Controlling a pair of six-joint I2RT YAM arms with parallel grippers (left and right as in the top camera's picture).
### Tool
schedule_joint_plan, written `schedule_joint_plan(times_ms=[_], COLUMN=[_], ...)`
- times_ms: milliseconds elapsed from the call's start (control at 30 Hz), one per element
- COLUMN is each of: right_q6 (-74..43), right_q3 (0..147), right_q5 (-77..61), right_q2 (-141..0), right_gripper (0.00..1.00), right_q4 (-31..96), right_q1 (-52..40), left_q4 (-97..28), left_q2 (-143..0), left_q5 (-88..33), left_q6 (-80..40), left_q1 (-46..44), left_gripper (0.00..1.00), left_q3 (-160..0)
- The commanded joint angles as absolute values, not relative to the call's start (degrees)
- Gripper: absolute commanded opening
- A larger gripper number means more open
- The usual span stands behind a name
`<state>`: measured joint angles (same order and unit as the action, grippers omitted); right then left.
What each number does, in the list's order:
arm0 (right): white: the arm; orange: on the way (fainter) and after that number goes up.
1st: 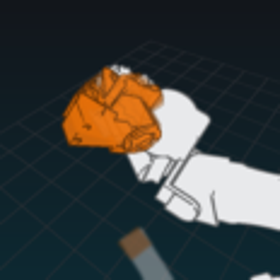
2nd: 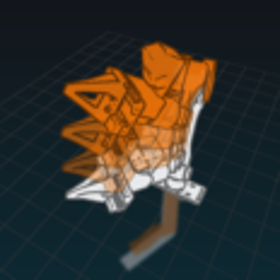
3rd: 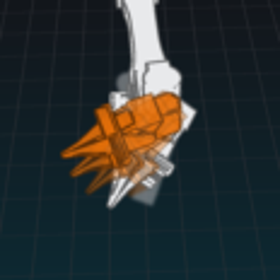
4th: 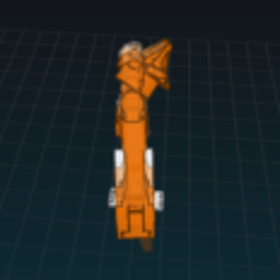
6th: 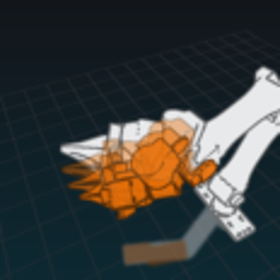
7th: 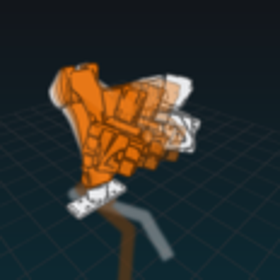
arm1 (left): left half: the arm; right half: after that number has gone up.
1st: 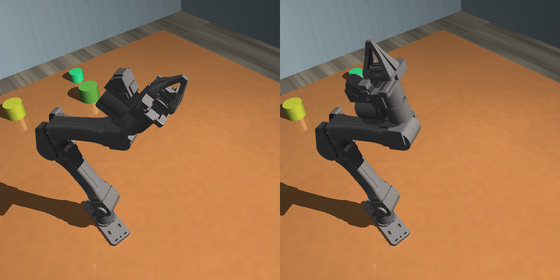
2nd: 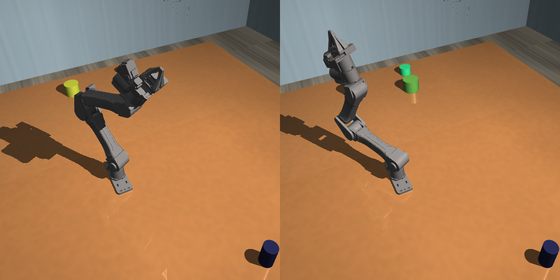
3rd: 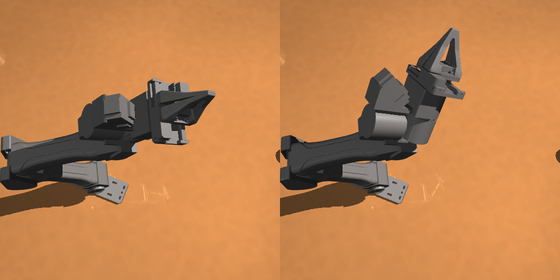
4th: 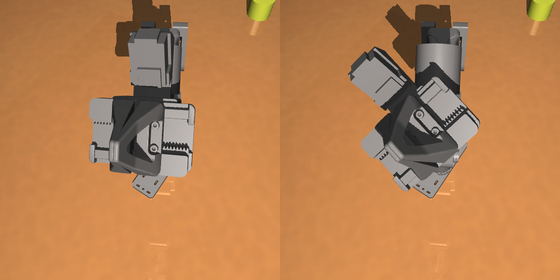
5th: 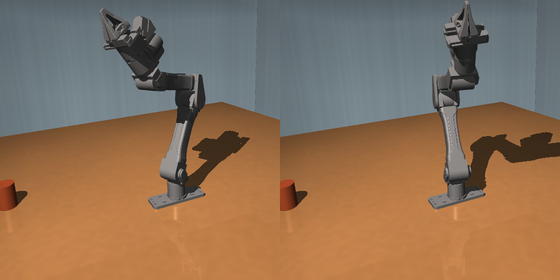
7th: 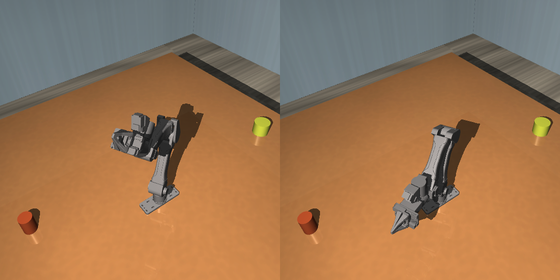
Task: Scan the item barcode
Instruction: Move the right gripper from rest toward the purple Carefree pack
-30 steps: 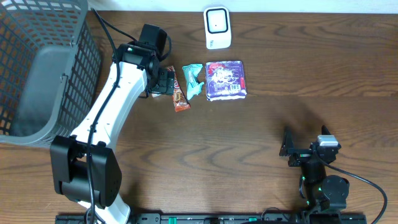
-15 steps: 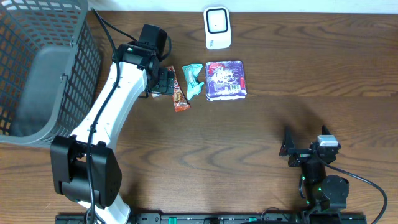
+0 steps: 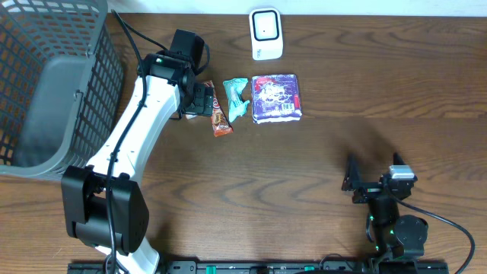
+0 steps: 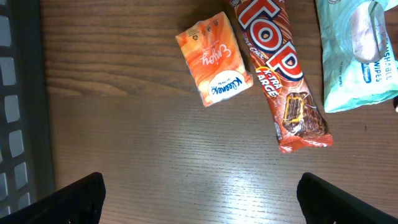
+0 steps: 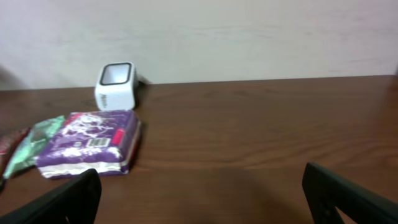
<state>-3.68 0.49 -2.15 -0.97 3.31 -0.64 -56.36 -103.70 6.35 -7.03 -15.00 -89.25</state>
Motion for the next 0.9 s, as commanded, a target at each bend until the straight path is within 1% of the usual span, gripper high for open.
schedule_joint_plan(times_ms=[0, 67, 167, 333, 400, 433, 567, 633, 700, 767, 867], right_q6=[-15.29, -21.87, -29.54, -42.35, -46.85, -48.14, -48.23, -48.21, -47.97, -44.82, -38.63], right_q3=[0.32, 0.32, 0.32, 0.32, 0.32, 0.32, 0.38, 1.21, 3.51, 7.44, 14.31], right_q5=[-16.16, -23.20, -27.97, -27.53, -27.31, -27.57, -27.70, -26.37, -24.99, -24.53, -24.53], right_q2=[-0.75, -0.75, -0.75, -0.75, -0.75, -0.75, -0.75, -0.75, -0.89, -2.22, -6.31], right_gripper=[0.99, 0.99, 0.99, 0.99, 0.99, 0.99, 0.99, 0.99, 0.99, 0.99, 0.99], right_q4=[2.83, 1.80, -0.03, -0.89, -2.96, -6.04, -19.66, -23.99, -23.97, -21.41, -13.54], right_q1=[-0.47, -0.47, -0.47, -0.47, -0.47, -0.47, -0.47, -0.47, -0.47, -0.47, -0.47], left_q4=[-56.53, -56.53, -56.53, -56.53, -56.53, -56.53, -56.53, -56.53, -56.53, -56.53, -56.51], left_q2=[-103.96, -103.96, -103.96, -103.96, -103.96, -103.96, -103.96, -103.96, -103.96, -103.96, -103.96], left_q5=[6.31, 6.31, 6.31, 6.31, 6.31, 6.31, 6.31, 6.31, 6.31, 6.31, 6.31], left_q6=[-6.66, -6.68, -6.68, -6.68, -6.66, -6.68, -6.66, -6.68, -6.68, -6.66, -6.68], left_q1=[-14.85, -14.85, -14.85, -14.85, -14.85, -14.85, -14.85, -14.85, -14.85, -14.85, -14.85], left_gripper=[0.98, 0.98, 0.98, 0.98, 0.98, 0.98, 0.98, 0.98, 0.98, 0.98, 0.98], left_q3=[-89.21, -89.21, -89.21, -89.21, -89.21, -89.21, -89.21, -89.21, -89.21, -89.21, -89.21])
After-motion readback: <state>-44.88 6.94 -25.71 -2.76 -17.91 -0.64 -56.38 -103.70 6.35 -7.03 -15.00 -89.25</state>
